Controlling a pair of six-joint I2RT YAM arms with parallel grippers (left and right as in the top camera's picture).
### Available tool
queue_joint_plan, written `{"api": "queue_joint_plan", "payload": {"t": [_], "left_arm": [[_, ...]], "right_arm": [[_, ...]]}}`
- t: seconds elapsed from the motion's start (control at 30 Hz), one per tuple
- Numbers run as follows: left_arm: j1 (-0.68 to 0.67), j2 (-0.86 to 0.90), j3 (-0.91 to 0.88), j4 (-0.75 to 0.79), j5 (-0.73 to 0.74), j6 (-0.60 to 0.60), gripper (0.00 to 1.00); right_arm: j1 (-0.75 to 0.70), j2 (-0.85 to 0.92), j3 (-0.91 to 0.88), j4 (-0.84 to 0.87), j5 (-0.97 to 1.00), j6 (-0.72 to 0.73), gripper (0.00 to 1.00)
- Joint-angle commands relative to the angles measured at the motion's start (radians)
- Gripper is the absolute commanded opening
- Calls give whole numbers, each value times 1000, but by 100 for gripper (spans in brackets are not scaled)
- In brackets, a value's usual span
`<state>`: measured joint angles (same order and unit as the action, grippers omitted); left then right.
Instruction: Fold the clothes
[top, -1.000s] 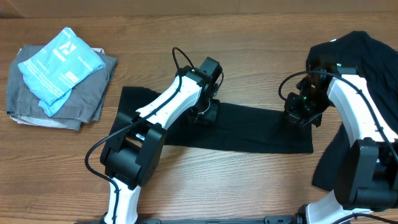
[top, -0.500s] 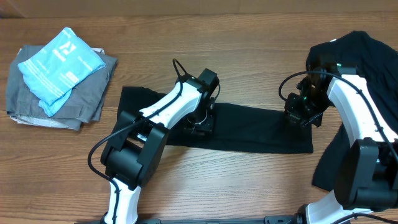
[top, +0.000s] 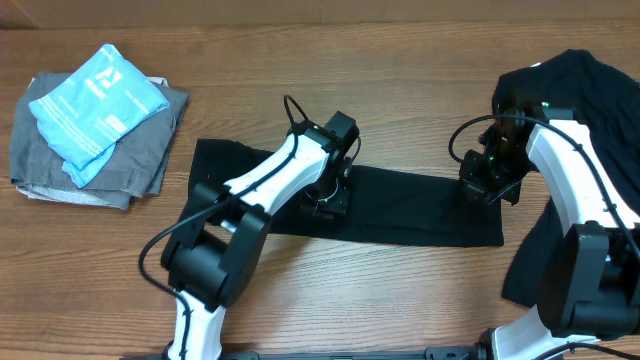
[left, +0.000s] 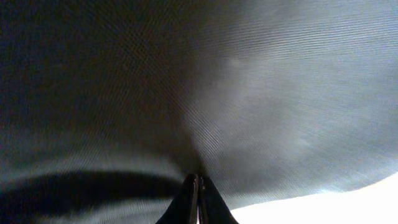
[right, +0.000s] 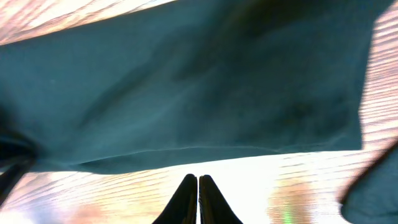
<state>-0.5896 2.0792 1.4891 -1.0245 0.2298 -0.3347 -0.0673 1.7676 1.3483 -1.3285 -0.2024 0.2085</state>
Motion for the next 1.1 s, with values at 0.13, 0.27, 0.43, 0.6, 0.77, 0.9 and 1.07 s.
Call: {"api": "queue_joint_plan", "payload": {"t": [0.13,0.27,0.43,0.6,0.77,0.9,1.07], "left_arm": [[41,-197,47,-22,-96,-57,8],[104,-200,43,-42,-134,-63,11],[192,-196,35,-37,-138,-55,12],[252,-183,31,0,-159,-51,15],[274,-170,29,15,-159,-35,16],[274,-170,26,14,-159,-24,22],[279,-170,26,-27,-159,3,20]], "right_arm": [[-30,-4,-1,10,144,58,33],[-30,-4,-1,45,180,68,49],[-30,6,-1,106,182,104,45],[-31,33,-21,121,188,103,44],[-39,34,-101,192,209,107,59],[-62,34,-197,286,213,106,74],[-129,34,-290,407,182,80,76]]}}
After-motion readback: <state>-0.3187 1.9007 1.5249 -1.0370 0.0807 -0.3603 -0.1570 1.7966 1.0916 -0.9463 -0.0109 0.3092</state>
